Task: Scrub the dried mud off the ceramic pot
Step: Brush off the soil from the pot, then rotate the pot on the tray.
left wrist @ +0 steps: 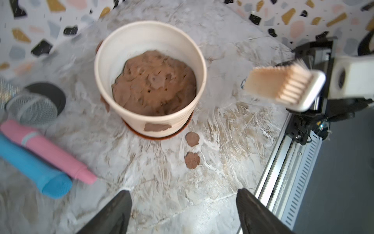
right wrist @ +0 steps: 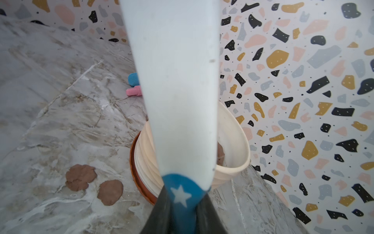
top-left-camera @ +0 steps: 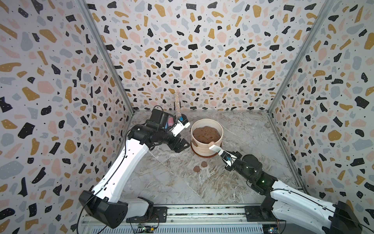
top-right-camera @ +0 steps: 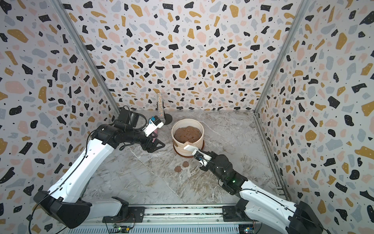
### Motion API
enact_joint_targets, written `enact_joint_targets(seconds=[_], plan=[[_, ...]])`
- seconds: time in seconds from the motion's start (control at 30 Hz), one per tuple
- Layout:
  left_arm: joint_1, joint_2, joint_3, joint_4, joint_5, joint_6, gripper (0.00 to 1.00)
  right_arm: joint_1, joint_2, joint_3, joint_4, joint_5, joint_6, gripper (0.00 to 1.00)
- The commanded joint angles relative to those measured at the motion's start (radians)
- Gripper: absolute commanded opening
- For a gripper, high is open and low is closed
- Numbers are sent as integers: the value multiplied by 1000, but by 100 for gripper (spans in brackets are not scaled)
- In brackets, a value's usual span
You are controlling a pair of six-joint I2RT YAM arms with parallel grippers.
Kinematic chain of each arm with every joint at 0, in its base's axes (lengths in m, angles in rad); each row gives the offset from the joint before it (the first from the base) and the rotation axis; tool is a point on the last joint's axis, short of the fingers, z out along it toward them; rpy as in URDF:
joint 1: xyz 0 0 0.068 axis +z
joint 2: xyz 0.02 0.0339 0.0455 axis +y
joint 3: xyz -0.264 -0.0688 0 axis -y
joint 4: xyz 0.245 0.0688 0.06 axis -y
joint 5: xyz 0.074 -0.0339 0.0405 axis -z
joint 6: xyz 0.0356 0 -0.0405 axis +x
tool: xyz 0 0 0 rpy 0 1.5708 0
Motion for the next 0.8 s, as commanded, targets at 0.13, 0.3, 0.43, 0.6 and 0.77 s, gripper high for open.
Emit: enact_joint_targets(seconds=[0.13, 0.3, 0.43, 0.6, 0.77], plan=[[-172, 170, 117, 31, -155, 411, 92, -147, -79, 179, -506, 167, 586, 0], [-273, 288, 183, -32, -194, 617, 91, -427, -59, 231, -652, -173, 807, 0], [-304, 420, 281, -50, -250, 649, 89, -555, -10, 262, -709, -390, 871, 0], [-296, 587, 478, -175, -262, 667, 78, -594, 13, 253, -715, -537, 883, 0], [-297, 691, 570, -335, -215, 677, 59, -610, 5, 257, -745, -567, 854, 0]])
